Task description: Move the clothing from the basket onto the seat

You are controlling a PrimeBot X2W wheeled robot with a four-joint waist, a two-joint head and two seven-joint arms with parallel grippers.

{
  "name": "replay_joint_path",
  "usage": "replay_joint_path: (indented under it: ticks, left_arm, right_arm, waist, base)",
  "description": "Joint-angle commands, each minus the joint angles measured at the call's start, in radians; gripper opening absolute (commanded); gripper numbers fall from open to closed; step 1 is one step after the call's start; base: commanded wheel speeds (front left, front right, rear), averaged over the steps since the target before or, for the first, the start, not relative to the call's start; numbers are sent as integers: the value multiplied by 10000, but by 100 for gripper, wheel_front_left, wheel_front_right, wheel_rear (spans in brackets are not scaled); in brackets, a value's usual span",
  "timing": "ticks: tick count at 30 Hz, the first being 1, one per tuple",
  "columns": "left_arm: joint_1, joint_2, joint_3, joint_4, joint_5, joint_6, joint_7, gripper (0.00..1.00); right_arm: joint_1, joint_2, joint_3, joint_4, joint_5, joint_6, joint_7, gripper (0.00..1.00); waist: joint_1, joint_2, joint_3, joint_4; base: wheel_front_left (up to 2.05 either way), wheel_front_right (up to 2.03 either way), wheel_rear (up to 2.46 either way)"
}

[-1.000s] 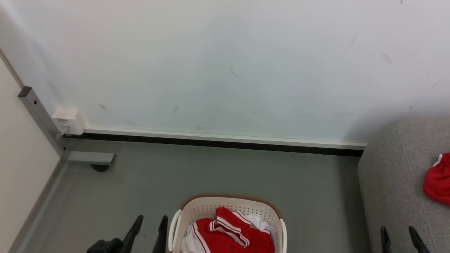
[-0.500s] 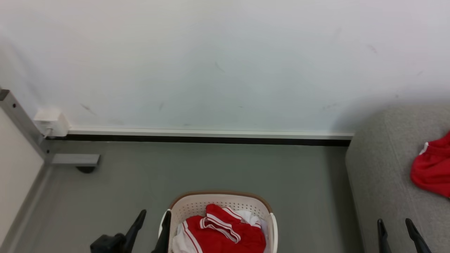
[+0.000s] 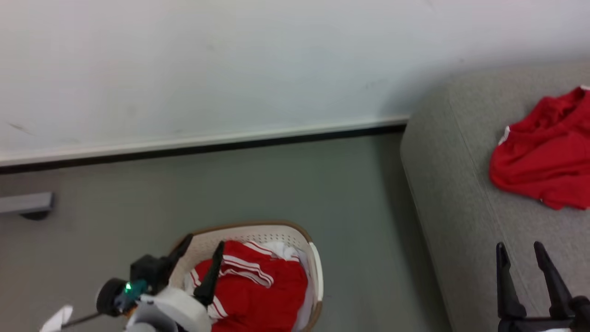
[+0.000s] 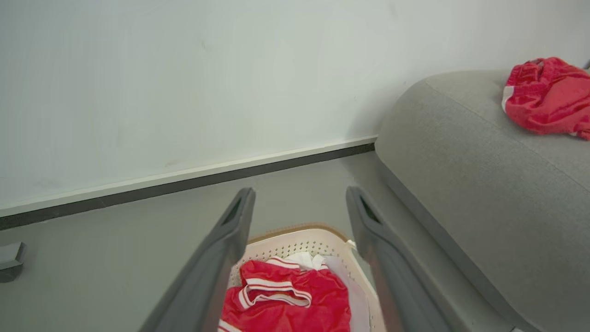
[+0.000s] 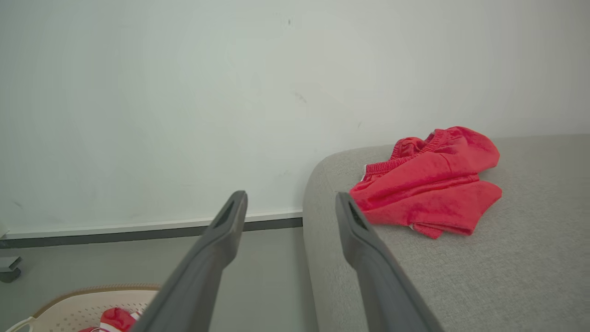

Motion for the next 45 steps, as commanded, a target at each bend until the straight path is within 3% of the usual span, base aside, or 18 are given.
replay_joint_path:
  ticks: [1, 20, 30, 45]
  left_arm:
    - [-366, 151, -82, 302, 239, 19, 165, 100]
    - [-3898, 924, -1924, 4182, 223, 41, 3335, 100]
    - [-4897, 756, -1568, 5792, -89, 1133, 4013, 100]
    - [-6102, 1020, -1897, 6776, 380, 2092, 3744, 100]
  right_arm:
    - [-191, 2, -11, -117, 104, -27, 6, 100]
    - [-1981, 11, 111, -1030, 922, -26, 8, 100]
    - [-2421, 8, 395, -1477, 1278, -27, 6, 100]
    - [-2874, 9, 637, -1695, 1473, -26, 7, 100]
  waist:
    - [-1, 0, 865, -721]
    - [-1, 0, 4279, -1966]
    - [-1, 0, 5712, -2268]
    - [-1, 0, 6785, -2313]
  base:
    - [0, 0, 0]
    - [0, 0, 0]
    - [0, 0, 0]
    - [0, 0, 0]
